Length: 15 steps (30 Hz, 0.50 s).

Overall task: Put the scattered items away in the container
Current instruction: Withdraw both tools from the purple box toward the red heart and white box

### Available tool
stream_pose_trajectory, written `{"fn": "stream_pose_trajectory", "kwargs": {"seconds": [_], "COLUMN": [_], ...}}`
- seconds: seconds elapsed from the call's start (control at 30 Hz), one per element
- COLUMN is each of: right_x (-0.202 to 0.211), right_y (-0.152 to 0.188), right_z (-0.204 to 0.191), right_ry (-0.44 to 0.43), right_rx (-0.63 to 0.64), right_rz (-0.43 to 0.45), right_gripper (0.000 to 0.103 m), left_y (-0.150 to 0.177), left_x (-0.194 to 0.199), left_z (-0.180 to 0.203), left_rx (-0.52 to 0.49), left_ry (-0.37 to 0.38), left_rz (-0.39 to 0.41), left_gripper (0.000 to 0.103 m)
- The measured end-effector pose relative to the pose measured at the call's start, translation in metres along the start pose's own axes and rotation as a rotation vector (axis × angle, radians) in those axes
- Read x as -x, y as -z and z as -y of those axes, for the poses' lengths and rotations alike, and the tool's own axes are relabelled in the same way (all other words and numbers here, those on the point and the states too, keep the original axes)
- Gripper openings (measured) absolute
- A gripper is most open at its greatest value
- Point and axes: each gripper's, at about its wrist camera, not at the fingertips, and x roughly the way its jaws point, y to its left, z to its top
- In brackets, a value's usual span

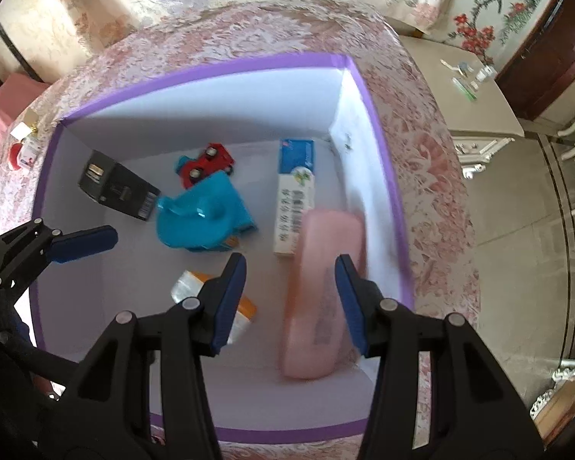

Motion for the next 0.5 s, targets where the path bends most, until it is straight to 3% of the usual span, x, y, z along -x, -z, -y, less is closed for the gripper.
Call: {"fn": "stream_pose_trajectory", "kwargs": {"seconds": [0.5], "right_x": [-0.010], "right_y": [-0.030], "right_z": [-0.096], "right_ry": [-0.123], "right_rx": [0.195], "right_rz": [0.000], "right_gripper": [0.052], "left_y": [0.024], "left_x": [0.095], "left_z": [-0.069], "left_rx": [0.106], "left_ry": [-0.156], "left_rz": [0.204], "left_gripper": [0.080]}}
